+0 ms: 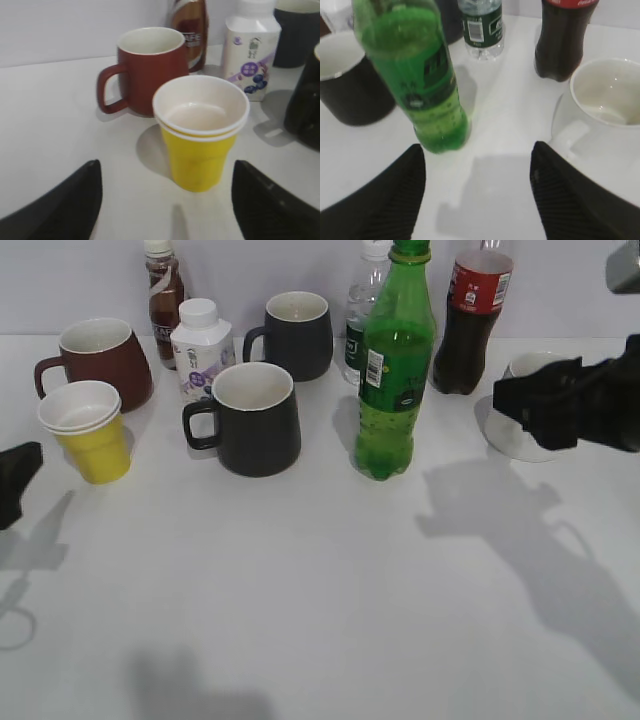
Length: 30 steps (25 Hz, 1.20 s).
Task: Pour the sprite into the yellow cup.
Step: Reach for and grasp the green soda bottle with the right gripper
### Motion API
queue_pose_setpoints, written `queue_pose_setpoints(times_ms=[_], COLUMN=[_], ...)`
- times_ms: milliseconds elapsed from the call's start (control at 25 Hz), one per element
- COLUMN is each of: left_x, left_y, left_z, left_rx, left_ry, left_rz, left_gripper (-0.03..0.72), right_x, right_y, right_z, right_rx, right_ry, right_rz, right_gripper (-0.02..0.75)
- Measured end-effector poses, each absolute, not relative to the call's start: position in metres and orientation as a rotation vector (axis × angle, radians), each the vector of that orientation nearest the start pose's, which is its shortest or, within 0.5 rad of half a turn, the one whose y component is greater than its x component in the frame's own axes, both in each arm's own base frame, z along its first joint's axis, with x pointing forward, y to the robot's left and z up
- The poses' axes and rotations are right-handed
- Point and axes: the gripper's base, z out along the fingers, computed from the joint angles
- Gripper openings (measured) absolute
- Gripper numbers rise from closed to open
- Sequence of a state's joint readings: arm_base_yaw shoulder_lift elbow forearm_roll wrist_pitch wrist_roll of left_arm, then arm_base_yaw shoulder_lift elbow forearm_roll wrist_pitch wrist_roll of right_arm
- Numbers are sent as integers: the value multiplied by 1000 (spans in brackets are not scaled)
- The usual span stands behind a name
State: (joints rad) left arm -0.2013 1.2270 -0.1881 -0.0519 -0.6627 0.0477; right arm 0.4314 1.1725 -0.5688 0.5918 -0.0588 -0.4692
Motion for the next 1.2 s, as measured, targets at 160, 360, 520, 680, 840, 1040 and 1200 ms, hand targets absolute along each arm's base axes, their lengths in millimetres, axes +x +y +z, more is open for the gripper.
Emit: queue_pose_setpoints(times_ms=[160, 360, 520, 680, 840, 1040, 1200], left_x=[201, 214, 223, 238, 250, 269, 284], left_y=[-42, -50, -52, -55, -58, -62, -67], left_z=[164, 135, 115, 112, 117, 115, 108], left_rx=[242, 301, 304, 302, 297, 296, 315], left_ry=[1849, 1816, 1848, 1828, 1782, 1756, 1749], left_rz=[-109, -149, -155, -157, -159, -160, -171], left_gripper=[629, 631, 633, 633, 633, 633, 622], right_x=[222, 226, 228, 229, 230, 228, 229], right_y=[99, 98, 97, 97, 99, 115, 135], right_z=[261, 267, 271, 271, 268, 261, 249], right_rx=[-276, -280, -295, -336, -334, -398, -497], right_ry=[2010, 1943, 1891, 1877, 1888, 1898, 1877], right_rz=[328, 288, 252, 226, 233, 266, 266], right_gripper=[490, 490, 490, 490, 490, 491, 558])
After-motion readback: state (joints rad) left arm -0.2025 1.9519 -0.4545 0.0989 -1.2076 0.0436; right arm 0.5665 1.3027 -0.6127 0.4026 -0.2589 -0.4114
